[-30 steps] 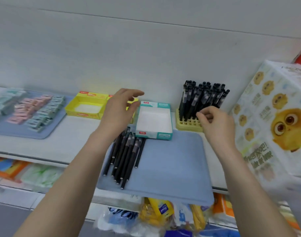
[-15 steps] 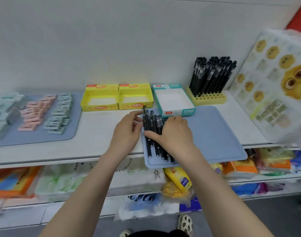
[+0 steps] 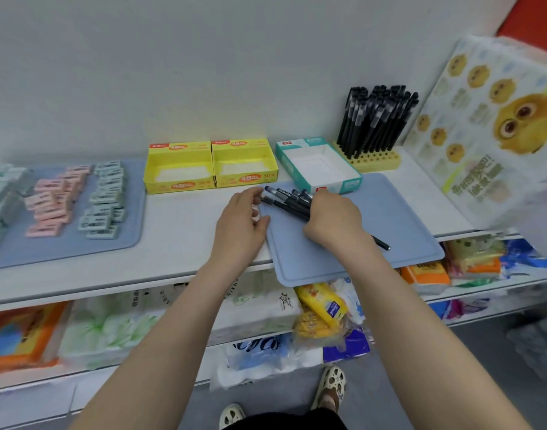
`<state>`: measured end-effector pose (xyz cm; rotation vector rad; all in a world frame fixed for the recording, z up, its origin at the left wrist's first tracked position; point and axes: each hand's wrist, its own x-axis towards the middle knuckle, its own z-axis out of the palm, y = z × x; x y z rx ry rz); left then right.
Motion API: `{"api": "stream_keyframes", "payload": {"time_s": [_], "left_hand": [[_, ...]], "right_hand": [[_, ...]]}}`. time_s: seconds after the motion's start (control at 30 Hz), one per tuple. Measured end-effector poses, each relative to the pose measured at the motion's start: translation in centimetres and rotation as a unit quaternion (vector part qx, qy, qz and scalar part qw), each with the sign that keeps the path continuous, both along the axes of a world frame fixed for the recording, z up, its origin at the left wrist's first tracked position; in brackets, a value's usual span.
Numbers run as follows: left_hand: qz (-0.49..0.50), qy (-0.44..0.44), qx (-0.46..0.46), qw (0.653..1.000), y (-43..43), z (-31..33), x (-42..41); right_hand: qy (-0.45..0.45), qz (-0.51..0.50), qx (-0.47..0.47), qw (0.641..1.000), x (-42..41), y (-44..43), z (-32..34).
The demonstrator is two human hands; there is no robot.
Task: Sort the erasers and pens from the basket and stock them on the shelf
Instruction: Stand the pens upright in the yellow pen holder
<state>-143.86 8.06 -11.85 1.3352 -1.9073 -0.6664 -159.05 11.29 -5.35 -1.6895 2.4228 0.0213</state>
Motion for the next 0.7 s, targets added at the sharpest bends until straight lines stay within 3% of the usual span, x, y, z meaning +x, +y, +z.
{"api": "stream_keyframes", "payload": {"time_s": [0.17,0.27,0.33,0.4,0.47,0.53,0.7], "left_hand": [[0.035,0.053,0.02,0.998,0.3,0.3,-0.2],[0.068,0.07,0.014,0.995,0.4,0.3,-0.1],[0.069,0.07,0.013,0.995,0.5,0.3,-0.2],[0.063,0.067,0.011,0.996,0.6,0.3,-0.4],[0.061,0.067,0.007,0.996,0.6,0.3,-0.4],[0.063,0.069,0.004,0.996,0.6,0.3,-0.4],[0.062,0.084,-0.021,0.994,0.7,0.7,-0.3]], "right_hand": [[0.003,0.058,-0.011,0.998,-1.5,0.5,0.2],[-0.109,0.056,-0.089,0.988,-2.9,0.6,0.9],[-0.22,0.05,-0.188,0.956,-3.4,0.6,1.6],[-0.353,0.041,-0.272,0.894,-3.6,0.9,2.3],[-0.461,0.017,-0.316,0.829,-3.6,1.0,2.3],[-0.508,-0.01,-0.325,0.798,-3.9,1.1,1.5],[-0.507,-0.046,-0.271,0.817,-4.6,0.9,-1.8]]}}
